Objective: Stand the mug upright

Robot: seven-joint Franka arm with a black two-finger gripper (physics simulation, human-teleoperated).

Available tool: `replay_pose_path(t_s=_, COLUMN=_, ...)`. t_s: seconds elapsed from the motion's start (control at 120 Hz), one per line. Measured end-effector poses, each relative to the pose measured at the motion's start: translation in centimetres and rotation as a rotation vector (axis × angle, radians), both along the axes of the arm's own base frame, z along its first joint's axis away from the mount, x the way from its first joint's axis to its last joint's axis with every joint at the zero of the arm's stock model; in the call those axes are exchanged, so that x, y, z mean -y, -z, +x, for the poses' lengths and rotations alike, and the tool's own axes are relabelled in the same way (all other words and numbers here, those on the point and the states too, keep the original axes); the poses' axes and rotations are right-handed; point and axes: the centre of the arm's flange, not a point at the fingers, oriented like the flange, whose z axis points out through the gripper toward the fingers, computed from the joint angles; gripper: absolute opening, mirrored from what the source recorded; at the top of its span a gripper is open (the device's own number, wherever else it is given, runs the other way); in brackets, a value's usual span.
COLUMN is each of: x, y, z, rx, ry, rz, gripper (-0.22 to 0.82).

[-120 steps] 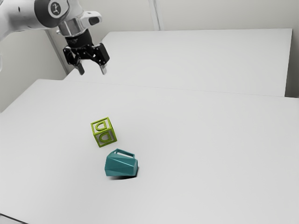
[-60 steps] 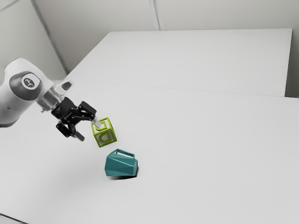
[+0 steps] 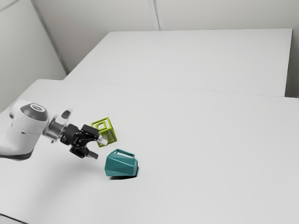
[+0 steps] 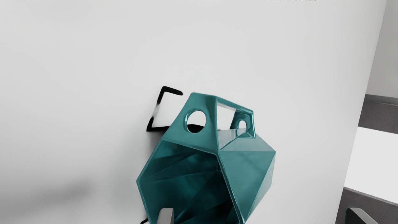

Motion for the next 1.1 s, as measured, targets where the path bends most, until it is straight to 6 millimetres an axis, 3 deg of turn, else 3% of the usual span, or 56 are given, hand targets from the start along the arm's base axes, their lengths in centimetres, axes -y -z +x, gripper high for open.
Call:
replay_pose_path(t_s=0.308, x=1.4, y=3.2, z=-1.4, rx=0.088, ry=0.070, rz=-0.093, gripper=0.60)
replay_pose_path(t_s=0.9, x=2.8, y=5.2, z=-1.4, rx=0.212, ry=0.082, rz=-0.206, gripper=0.59)
replay_pose_path(t_s=1.0, x=3.1, y=5.6, z=-1.3, rx=0.222, ry=0.078, rz=-0.213, gripper=0.54)
replay_pose_path(t_s=1.1, x=3.5, y=5.7, z=-1.2, rx=0.234, ry=0.084, rz=-0.215, gripper=0.37)
